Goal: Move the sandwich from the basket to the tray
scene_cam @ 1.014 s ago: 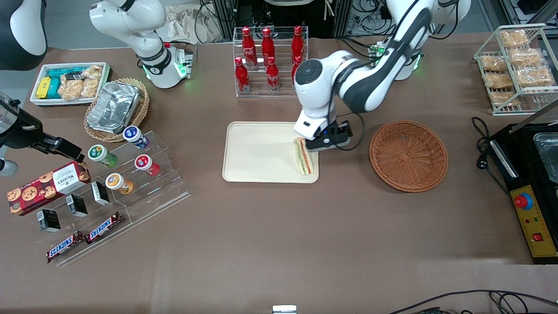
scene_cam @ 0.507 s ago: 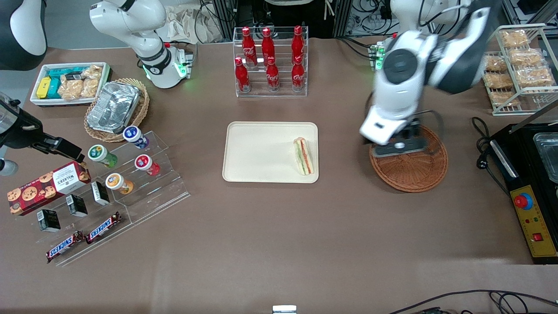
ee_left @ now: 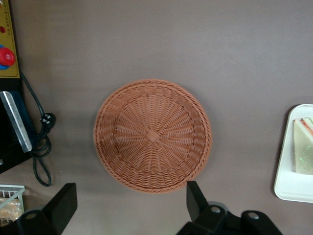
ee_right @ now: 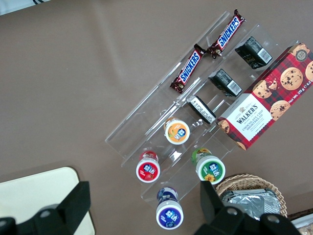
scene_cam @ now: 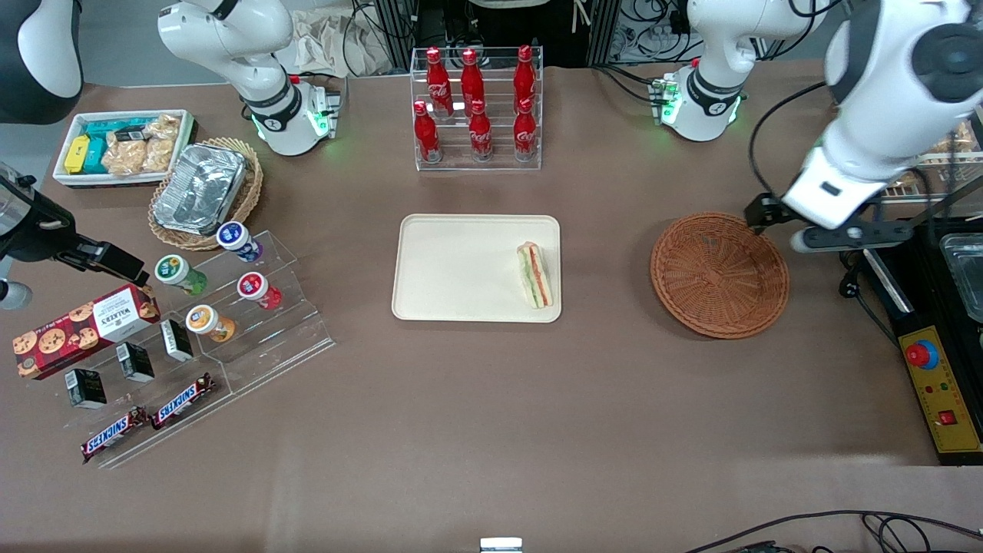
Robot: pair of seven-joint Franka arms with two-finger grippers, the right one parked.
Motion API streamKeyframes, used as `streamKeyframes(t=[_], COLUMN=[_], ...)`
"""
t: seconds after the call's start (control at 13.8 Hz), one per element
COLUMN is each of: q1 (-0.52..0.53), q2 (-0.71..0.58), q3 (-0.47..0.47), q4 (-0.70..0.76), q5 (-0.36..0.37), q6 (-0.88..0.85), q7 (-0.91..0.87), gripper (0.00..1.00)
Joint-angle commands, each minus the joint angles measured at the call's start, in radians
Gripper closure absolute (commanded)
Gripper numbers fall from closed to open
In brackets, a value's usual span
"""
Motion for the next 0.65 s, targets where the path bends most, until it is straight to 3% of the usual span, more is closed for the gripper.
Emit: streamKeyframes(t=[0.0,0.14,0.58], q1=[0.032,0.026,0.029], q2=[-0.034,-0.034,-0.005], q3=[0.045,0.110,0.117], q4=[-0.010,0.008,0.125], q5=[-0.043,-0.095,-0.105], q6=[-0.014,-0.021,-0.104], q7=[0.096,0.179,0.208], gripper=[0.01,0.01,0.01])
